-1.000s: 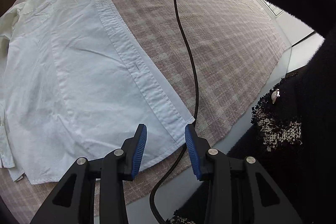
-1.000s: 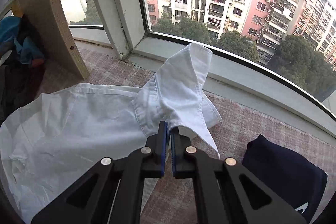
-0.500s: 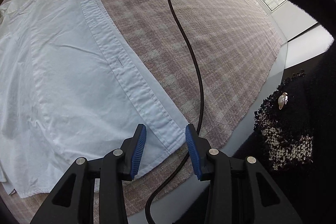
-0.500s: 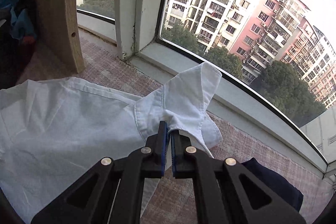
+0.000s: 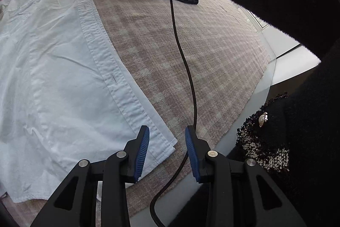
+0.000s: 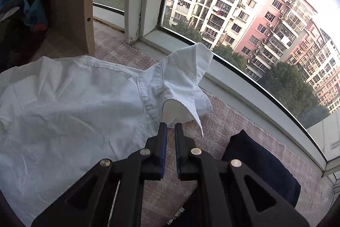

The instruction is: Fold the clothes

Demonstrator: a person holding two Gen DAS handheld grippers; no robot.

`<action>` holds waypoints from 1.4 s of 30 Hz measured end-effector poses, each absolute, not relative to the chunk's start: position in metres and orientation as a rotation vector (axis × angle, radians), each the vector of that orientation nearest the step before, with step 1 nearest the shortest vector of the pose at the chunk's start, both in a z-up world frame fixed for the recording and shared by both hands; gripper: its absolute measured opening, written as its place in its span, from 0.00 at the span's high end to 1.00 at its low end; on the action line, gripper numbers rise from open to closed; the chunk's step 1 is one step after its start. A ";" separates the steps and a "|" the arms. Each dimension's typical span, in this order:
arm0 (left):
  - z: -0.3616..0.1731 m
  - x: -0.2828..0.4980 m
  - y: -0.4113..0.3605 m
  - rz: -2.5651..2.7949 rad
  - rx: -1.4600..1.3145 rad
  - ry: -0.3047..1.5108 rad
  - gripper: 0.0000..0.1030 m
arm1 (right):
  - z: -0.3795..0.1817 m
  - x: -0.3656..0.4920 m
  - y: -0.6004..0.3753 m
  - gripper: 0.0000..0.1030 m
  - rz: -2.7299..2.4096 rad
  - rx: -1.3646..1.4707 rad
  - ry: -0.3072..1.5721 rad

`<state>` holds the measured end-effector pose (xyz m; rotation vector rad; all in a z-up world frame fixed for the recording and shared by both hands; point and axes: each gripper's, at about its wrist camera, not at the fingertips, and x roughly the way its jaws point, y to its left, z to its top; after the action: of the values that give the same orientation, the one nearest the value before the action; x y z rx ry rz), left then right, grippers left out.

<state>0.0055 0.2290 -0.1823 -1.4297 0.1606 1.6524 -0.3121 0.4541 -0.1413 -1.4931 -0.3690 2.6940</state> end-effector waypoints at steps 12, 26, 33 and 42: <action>-0.168 -0.068 0.013 2.255 -1.554 0.183 0.65 | -0.170 -0.102 0.307 0.88 2.935 -1.925 -0.205; -0.212 -0.127 -0.021 2.142 -1.491 0.293 0.59 | -0.199 -0.062 0.263 0.85 2.570 -1.963 -0.342; -0.189 -0.130 -0.030 2.088 -1.394 0.359 0.96 | -0.201 -0.057 0.258 0.81 2.515 -1.926 -0.303; -0.042 -0.198 -0.121 2.454 -1.090 0.687 0.97 | -0.200 -0.055 0.255 0.81 2.469 -1.926 -0.309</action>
<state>-0.1980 -0.1208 -0.0416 -1.0903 0.6871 2.4544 -0.0554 0.2548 -0.1999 -1.9260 -0.3088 2.4689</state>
